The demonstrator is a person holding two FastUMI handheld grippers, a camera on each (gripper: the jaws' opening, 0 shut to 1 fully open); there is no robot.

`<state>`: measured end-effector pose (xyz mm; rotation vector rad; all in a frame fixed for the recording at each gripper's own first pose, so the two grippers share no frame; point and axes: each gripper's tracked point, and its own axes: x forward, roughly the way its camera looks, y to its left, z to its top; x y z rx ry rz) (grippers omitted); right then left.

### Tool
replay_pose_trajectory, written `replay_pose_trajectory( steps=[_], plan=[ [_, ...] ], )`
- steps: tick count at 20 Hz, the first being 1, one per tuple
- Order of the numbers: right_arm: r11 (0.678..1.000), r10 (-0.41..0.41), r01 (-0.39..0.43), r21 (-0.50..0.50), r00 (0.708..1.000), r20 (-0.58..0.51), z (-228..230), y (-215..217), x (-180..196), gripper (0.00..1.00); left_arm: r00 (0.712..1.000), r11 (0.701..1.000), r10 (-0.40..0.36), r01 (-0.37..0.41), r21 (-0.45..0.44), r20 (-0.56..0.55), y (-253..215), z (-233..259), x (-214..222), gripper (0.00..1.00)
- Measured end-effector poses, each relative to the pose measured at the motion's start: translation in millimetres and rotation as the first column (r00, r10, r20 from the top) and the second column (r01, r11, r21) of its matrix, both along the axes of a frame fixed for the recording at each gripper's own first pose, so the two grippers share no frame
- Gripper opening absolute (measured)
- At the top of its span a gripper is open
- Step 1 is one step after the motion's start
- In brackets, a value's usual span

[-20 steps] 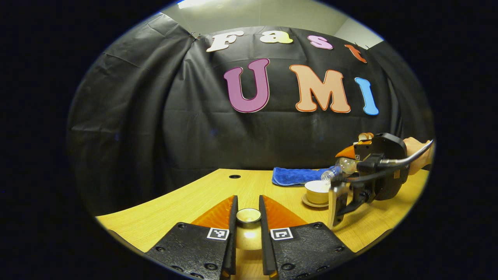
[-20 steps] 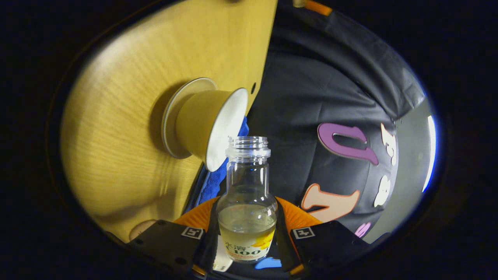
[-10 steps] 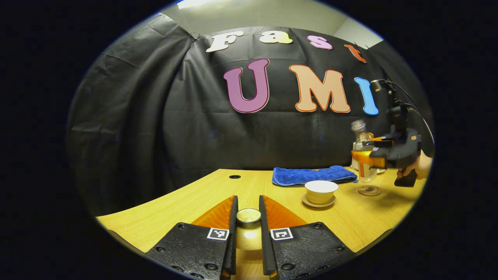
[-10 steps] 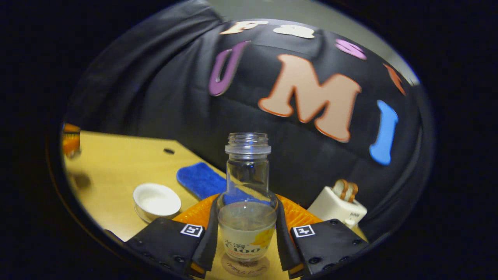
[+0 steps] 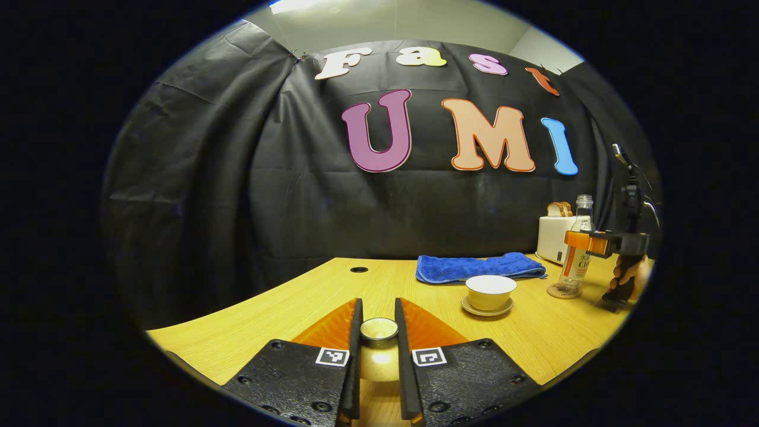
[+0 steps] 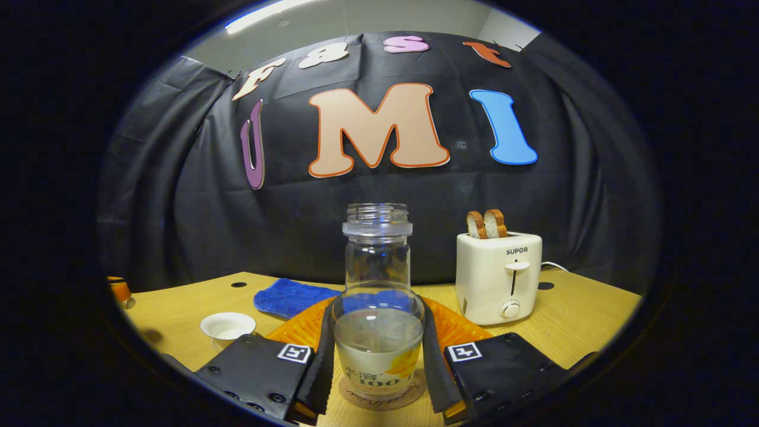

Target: Open the teacup lid with one hand, grasp the water bottle and pour water into the teacup with the other hand; after pouring, place the water bottle on the coaster and then close the teacup lid.

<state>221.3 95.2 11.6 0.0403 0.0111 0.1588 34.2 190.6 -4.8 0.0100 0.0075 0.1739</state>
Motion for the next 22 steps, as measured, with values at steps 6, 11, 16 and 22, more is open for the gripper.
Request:
replay_pose_trajectory(
  steps=[6, 11, 16, 22],
  plan=[
    [1.0, -0.007, 0.007, -0.029, 1.0, -0.011, -16, -1, -3, 0.68, 1.0, 1.0, 0.0, 0.0, -0.001, 0.0, 0, 0, 1, 0.24],
    [0.999, -0.014, 0.014, -0.03, 1.0, 0.013, -14, -3, -6, 0.7, 1.0, 1.0, -0.001, 0.001, -0.001, 0.0, 0, 0, 0, 0.24],
    [1.0, -0.007, 0.006, -0.028, 1.0, -0.024, -23, -6, -5, 0.75, 1.0, 1.0, -0.001, 0.001, 0.0, 0.001, -1, 0, 1, 0.24],
    [0.998, -0.042, 0.041, -0.037, 0.999, -0.014, -22, -11, -7, 0.99, 1.0, 1.0, -0.002, 0.002, 0.0, 0.001, 0, 1, 0, 0.24]
  ],
)
